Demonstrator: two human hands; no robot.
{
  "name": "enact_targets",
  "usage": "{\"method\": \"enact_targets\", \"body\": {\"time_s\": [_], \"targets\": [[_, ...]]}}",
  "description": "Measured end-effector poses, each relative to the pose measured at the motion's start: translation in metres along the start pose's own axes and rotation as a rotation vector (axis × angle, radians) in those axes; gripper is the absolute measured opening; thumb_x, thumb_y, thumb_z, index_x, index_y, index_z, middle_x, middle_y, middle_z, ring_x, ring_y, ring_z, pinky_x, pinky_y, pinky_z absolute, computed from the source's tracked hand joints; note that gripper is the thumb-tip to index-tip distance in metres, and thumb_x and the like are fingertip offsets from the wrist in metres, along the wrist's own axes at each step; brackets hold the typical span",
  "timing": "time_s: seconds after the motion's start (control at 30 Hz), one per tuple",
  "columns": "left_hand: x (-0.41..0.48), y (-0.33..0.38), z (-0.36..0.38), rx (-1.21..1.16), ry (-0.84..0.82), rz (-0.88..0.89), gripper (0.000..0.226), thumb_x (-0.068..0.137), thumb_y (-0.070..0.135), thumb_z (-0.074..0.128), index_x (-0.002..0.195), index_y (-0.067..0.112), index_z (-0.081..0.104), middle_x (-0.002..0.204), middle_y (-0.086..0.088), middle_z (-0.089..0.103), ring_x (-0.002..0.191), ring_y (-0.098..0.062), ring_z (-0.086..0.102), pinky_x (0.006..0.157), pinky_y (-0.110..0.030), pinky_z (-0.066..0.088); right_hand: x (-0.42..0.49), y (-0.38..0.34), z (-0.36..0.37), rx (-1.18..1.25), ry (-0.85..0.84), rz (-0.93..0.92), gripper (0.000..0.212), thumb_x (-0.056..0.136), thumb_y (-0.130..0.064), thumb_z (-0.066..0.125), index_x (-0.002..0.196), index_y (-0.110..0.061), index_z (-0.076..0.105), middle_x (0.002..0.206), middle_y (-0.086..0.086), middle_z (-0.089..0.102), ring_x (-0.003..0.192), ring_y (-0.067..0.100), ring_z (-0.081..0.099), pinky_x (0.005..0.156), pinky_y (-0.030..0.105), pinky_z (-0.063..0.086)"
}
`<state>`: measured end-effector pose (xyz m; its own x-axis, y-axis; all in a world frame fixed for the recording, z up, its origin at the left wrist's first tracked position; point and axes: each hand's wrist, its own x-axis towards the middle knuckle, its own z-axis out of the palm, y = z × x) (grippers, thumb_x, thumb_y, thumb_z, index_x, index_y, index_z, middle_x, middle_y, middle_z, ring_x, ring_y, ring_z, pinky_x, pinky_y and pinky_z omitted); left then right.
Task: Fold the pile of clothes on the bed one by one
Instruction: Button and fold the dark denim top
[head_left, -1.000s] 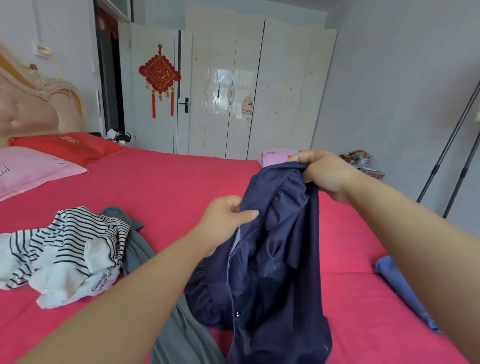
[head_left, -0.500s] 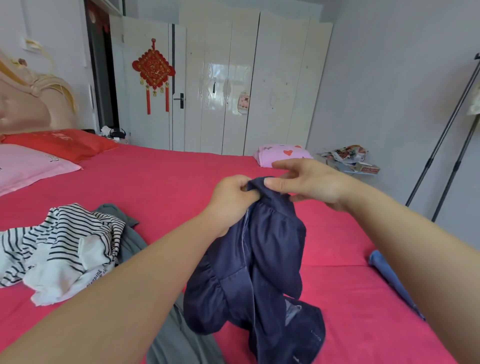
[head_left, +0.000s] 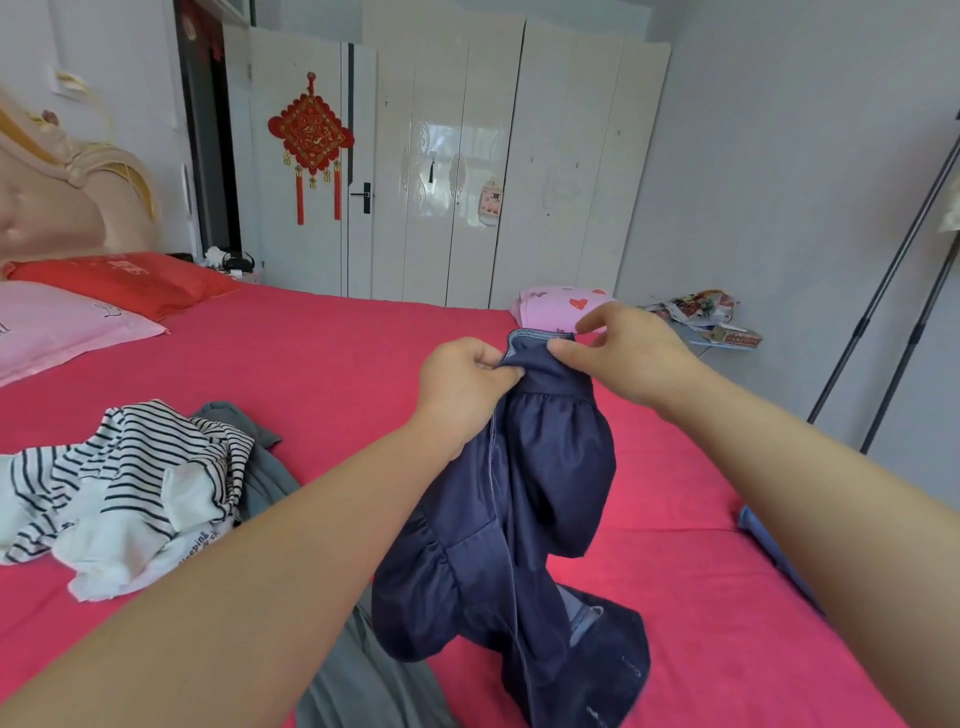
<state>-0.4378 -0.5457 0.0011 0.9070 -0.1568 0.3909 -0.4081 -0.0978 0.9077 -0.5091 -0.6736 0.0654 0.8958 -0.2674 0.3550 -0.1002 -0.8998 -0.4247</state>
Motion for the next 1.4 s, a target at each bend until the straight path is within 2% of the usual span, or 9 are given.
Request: {"method": "enact_targets", "body": {"time_s": [0.17, 0.37, 0.63, 0.8, 0.93, 1.03, 1.13, 1.23, 1.4], "targets": [[-0.002, 0.000, 0.005, -0.004, 0.011, 0.029, 0.008, 0.078, 0.011, 0.072, 0.080, 0.014, 0.065, 0.066, 0.008, 0.055, 0.060, -0.004, 0.049, 0.055, -0.011, 0.039, 0.001, 0.005, 0.012, 0.178, -0.190, 0.068, 0.033, 0.079, -0.030, 0.072, 0.103, -0.007, 0.069, 0.102, 0.014, 0.069, 0.089, 0.025, 0.063, 0.081, 0.039, 0.052], [-0.004, -0.004, -0.010, 0.252, -0.148, 0.159, 0.022, 0.071, 0.022, 0.079, 0.084, 0.013, 0.064, 0.063, 0.010, 0.046, 0.057, -0.001, 0.040, 0.052, -0.005, 0.035, 0.012, 0.017, -0.004, 0.092, 0.030, -0.003, 0.009, 0.080, -0.014, 0.068, 0.089, -0.013, 0.069, 0.093, 0.011, 0.068, 0.090, 0.026, 0.061, 0.079, 0.033, 0.050], [-0.022, -0.057, -0.031, 0.363, -0.179, 0.239, 0.041, 0.071, 0.020, 0.079, 0.107, 0.010, 0.061, 0.070, 0.011, 0.050, 0.060, 0.000, 0.044, 0.062, -0.009, 0.035, 0.033, 0.006, -0.048, -0.057, 0.240, -0.123, 0.013, 0.084, -0.009, 0.063, 0.094, -0.009, 0.070, 0.086, 0.005, 0.060, 0.083, 0.017, 0.052, 0.071, 0.022, 0.035], [-0.058, -0.093, -0.028, 0.508, -0.315, 0.340, 0.079, 0.068, 0.032, 0.081, 0.129, 0.014, 0.034, 0.103, 0.004, 0.048, 0.088, -0.014, 0.050, 0.081, -0.019, 0.039, 0.040, -0.007, -0.058, -0.087, 0.277, -0.172, 0.016, 0.084, -0.010, 0.061, 0.097, -0.012, 0.070, 0.089, 0.005, 0.061, 0.084, 0.015, 0.052, 0.071, 0.022, 0.037], [-0.082, -0.109, -0.010, 0.832, -0.351, 0.476, 0.083, 0.076, 0.039, 0.071, 0.139, 0.021, 0.021, 0.139, -0.004, 0.037, 0.127, -0.023, 0.038, 0.104, -0.031, 0.032, 0.038, -0.009, -0.063, -0.077, 0.295, -0.195, 0.014, 0.084, -0.011, 0.063, 0.097, -0.010, 0.069, 0.085, 0.004, 0.058, 0.082, 0.015, 0.051, 0.068, 0.020, 0.035], [-0.078, -0.115, 0.001, 0.946, -0.329, 0.377, 0.073, 0.086, 0.039, 0.059, 0.144, 0.020, 0.019, 0.137, 0.006, 0.038, 0.128, -0.014, 0.034, 0.103, -0.027, 0.024, 0.034, -0.006, -0.067, -0.068, 0.285, -0.216, 0.014, 0.084, -0.010, 0.063, 0.096, -0.008, 0.070, 0.087, 0.005, 0.061, 0.082, 0.015, 0.052, 0.069, 0.020, 0.036], [-0.067, -0.114, 0.008, 0.913, -0.287, 0.414, 0.047, 0.090, 0.034, 0.054, 0.133, 0.019, 0.040, 0.118, 0.004, 0.051, 0.114, -0.018, 0.045, 0.091, -0.028, 0.030, 0.030, -0.001, -0.071, -0.060, 0.280, -0.241, 0.011, 0.084, -0.009, 0.063, 0.093, -0.009, 0.070, 0.086, 0.005, 0.062, 0.081, 0.015, 0.053, 0.070, 0.020, 0.037], [-0.055, -0.107, 0.011, 0.724, -0.289, 0.402, 0.018, 0.088, 0.030, 0.060, 0.094, 0.014, 0.059, 0.081, 0.007, 0.049, 0.090, -0.020, 0.051, 0.073, -0.028, 0.031, 0.028, 0.009, -0.073, -0.084, 0.284, -0.242, 0.010, 0.083, -0.009, 0.064, 0.091, -0.010, 0.070, 0.083, 0.005, 0.061, 0.079, 0.016, 0.053, 0.065, 0.021, 0.036], [-0.025, -0.071, -0.005, 0.461, -0.133, 0.287, 0.035, 0.075, 0.018, 0.074, 0.056, 0.024, 0.045, 0.062, 0.011, 0.044, 0.060, -0.007, 0.044, 0.058, -0.016, 0.031, 0.025, 0.037, -0.082, -0.153, 0.205, -0.128, 0.003, 0.083, -0.009, 0.064, 0.081, -0.009, 0.067, 0.070, -0.005, 0.057, 0.077, 0.016, 0.052, 0.065, 0.022, 0.036]]}}
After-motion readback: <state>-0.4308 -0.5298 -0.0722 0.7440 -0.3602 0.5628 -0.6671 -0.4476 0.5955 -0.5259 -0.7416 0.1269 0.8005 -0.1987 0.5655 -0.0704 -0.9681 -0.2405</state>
